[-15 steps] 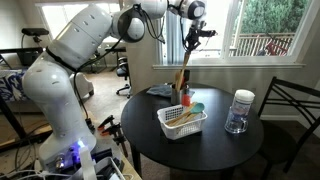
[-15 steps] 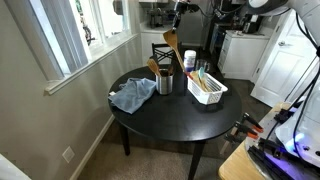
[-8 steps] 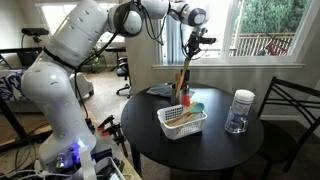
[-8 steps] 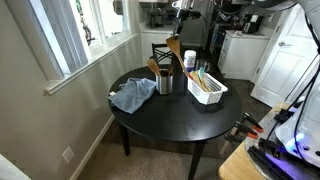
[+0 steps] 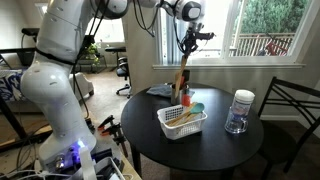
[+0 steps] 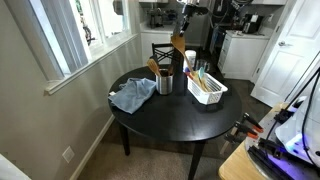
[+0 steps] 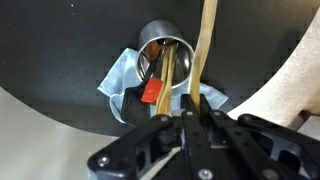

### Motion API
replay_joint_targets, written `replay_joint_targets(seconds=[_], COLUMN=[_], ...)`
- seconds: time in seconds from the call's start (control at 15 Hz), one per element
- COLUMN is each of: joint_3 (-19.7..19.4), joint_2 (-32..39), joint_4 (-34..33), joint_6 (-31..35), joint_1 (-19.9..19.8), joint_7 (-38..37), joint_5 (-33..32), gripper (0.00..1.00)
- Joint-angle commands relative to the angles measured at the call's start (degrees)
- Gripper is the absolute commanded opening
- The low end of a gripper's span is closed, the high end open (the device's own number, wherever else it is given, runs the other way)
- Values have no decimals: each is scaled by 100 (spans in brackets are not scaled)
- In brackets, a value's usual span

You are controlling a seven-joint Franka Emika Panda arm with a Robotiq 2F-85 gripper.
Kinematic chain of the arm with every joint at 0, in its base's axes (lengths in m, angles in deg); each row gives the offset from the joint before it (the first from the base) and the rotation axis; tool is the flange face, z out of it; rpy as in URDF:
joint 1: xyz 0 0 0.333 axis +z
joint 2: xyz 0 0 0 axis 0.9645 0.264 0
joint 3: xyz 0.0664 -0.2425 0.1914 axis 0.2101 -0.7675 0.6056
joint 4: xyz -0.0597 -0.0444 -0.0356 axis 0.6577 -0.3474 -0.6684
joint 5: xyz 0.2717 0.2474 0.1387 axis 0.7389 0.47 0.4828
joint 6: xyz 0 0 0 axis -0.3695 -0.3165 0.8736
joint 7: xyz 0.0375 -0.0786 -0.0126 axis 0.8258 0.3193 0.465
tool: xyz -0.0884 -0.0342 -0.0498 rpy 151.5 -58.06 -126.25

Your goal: Put one wooden spatula from the silver holder in the white basket.

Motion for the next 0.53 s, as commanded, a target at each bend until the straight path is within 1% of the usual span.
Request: replay_joint_targets(seconds=[0.0, 0.2, 0.47], joint_3=[-51, -188, -406], joint_2=[-810, -929, -816], joint_4=[1363, 1851, 2162], joint_6=[569, 727, 691], joint_1=[-117, -209, -446], joint_7=[161, 37, -16], joint_5=[183, 307, 663], gripper=[6, 6, 6])
